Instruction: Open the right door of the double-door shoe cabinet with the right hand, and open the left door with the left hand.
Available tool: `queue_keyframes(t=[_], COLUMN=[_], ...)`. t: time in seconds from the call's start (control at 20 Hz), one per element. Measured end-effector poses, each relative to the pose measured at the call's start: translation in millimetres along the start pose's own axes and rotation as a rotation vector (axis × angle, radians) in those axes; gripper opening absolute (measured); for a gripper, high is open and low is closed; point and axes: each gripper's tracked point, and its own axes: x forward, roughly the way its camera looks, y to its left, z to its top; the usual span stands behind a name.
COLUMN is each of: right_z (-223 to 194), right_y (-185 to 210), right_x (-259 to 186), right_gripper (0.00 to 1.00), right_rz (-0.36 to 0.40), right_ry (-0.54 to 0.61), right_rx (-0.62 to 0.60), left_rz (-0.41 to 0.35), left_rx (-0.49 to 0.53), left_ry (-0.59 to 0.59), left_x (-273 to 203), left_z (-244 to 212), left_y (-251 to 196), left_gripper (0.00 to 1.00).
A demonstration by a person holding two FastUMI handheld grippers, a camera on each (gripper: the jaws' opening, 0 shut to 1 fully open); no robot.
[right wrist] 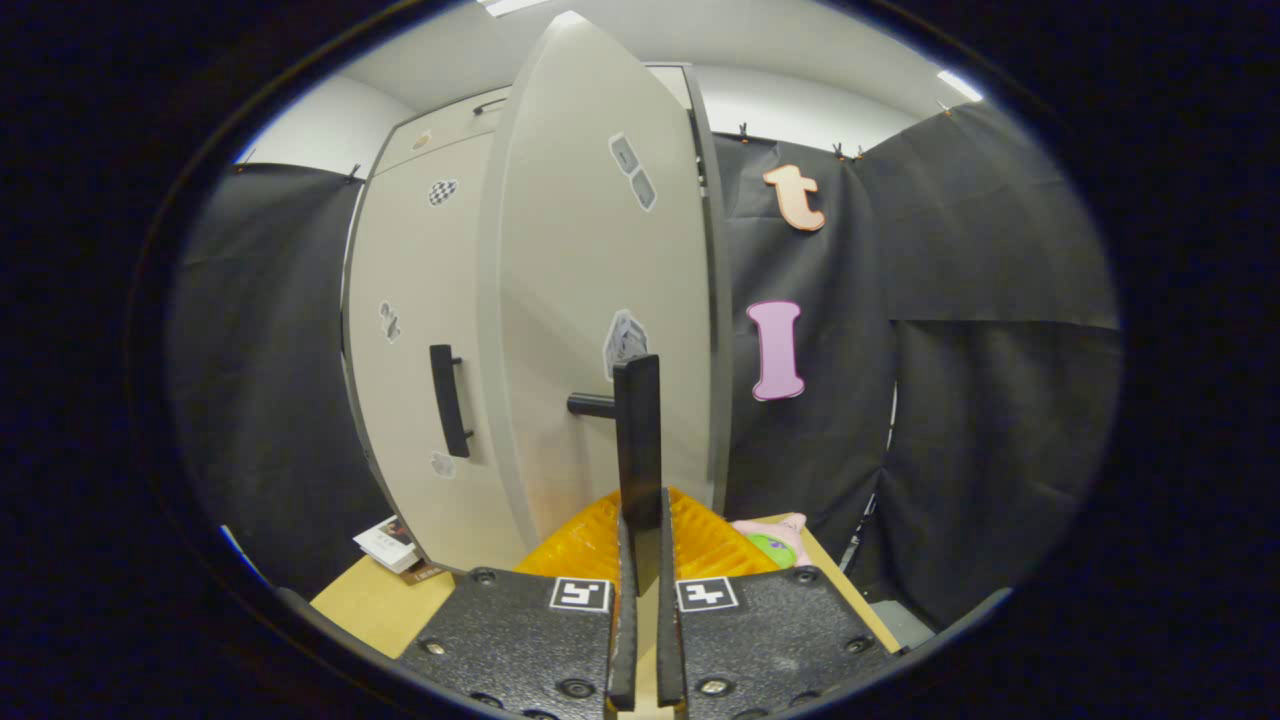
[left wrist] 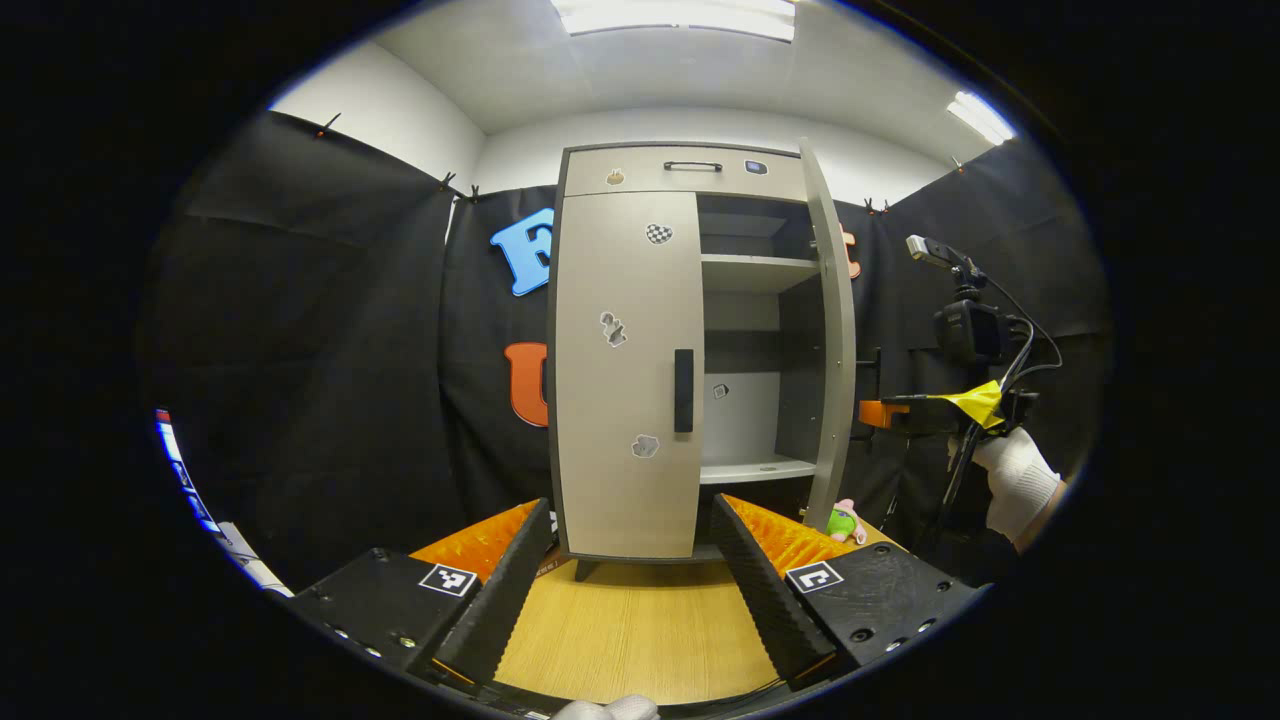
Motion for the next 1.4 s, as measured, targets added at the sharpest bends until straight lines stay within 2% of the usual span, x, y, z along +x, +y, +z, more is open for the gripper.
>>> queue_keyframes(t=[0.25,0.55,0.7,1.05,1.4], right_z=[3.9,4.9,4.7,6.3,7.4], right_y=[-34.9,-76.2,-89.2,-87.3,-89.7], right_x=[-4.0,-0.5,1.6,3.2,2.4], right_gripper=[0.02,0.04,0.03,0.04,0.04], right_rz=[-0.031,-0.048,-0.025,0.044,0.049], right_ry=[-0.005,-0.011,-0.005,-0.004,0.001], right_rx=[-0.009,-0.017,-0.007,-0.022,-0.036], left_rz=[-0.048,-0.069,-0.065,-0.032,0.002], left_rx=[0.005,0.005,0.011,0.011,0.010], left_ry=[-0.011,-0.020,-0.019,-0.006,-0.003], left_x=[6.6,18.9,21.7,22.3,23.7], left_z=[1.9,9.3,6.6,6.6,10.1], left_y=[-29.0,-57.6,-69.6,-88.9,-83.0], left_gripper=[0.96,0.96,0.96,0.96,0.96])
